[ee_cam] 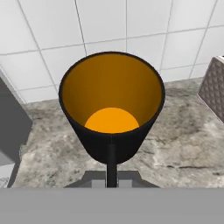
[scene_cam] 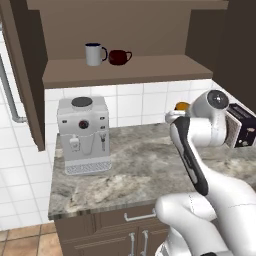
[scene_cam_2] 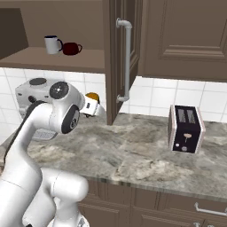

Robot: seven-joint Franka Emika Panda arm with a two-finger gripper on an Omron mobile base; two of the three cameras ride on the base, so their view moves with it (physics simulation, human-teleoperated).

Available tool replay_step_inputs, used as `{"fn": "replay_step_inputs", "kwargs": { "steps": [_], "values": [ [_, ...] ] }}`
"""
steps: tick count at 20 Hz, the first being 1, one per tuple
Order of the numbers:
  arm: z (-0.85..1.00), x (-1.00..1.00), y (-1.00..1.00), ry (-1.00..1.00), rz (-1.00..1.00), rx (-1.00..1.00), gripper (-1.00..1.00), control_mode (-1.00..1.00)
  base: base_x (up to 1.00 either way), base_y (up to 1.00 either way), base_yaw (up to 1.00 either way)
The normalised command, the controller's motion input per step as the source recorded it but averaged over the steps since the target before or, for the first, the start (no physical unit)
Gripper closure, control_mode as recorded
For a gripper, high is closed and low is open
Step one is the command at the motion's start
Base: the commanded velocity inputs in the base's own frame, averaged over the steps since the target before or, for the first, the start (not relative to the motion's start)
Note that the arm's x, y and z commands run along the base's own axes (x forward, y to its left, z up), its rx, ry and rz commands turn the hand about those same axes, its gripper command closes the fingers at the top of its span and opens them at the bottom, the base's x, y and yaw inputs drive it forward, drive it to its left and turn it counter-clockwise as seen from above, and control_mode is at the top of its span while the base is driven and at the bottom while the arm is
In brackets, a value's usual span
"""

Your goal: Pick the mug on the counter and place it in the cabinet with the handle facing the right, like the mugs already inside.

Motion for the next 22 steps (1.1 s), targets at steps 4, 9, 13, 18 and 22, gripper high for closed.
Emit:
{"fn": "replay_step_inputs", "kwargs": {
  "steps": [4,9,13,18,22],
  "values": [
    [0.53,-0.19,0.16,0.0,0.03,0.09,1.0,-1.0,0.0,0.0,0.0],
    [0.43,-0.32,0.26,0.0,0.01,0.01,1.0,-1.0,0.0,0.0,0.0],
    [0.39,-0.44,0.31,0.0,0.01,0.0,1.0,-1.0,0.0,0.0,0.0],
    [0.39,-0.28,0.16,0.0,0.03,-0.01,1.0,-1.0,0.0,0.0,0.0],
    [0.39,0.0,0.0,-0.05,0.08,-0.03,1.0,-1.0,0.0,0.0,0.0]
  ]
}}
